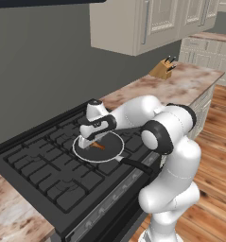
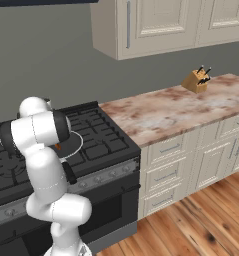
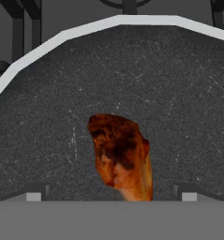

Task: Take the chicken drumsticks from the pan and place one on each plate on the dining counter.

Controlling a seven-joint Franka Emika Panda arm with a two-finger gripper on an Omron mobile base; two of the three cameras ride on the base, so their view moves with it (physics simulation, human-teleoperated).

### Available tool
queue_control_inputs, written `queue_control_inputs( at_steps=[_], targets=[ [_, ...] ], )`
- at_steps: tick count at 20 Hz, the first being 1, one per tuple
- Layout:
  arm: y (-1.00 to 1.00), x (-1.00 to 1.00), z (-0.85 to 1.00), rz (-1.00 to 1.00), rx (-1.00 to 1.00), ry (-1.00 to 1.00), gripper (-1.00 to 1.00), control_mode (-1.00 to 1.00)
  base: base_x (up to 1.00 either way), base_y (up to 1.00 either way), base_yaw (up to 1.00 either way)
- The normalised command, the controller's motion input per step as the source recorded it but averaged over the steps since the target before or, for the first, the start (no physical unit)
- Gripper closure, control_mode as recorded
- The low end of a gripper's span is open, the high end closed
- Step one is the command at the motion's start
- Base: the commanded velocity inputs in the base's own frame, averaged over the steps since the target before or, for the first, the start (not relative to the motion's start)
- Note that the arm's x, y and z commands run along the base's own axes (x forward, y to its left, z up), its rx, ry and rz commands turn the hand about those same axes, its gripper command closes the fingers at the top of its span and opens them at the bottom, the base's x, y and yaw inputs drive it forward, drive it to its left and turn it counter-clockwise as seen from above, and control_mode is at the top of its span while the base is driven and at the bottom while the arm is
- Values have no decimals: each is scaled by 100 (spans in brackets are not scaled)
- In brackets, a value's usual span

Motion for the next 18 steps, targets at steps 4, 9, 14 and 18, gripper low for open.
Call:
queue_control_inputs(
  at_steps=[4,9,14,18],
  targets=[
    [0,8,-22,13,0,0,-100,-100,0,0,0],
    [0,1,-12,13,0,0,-100,-100,0,0,0],
    [0,1,0,12,0,0,-100,-100,0,0,0],
    [0,8,0,4,0,0,-100,-100,0,0,0]
  ],
)
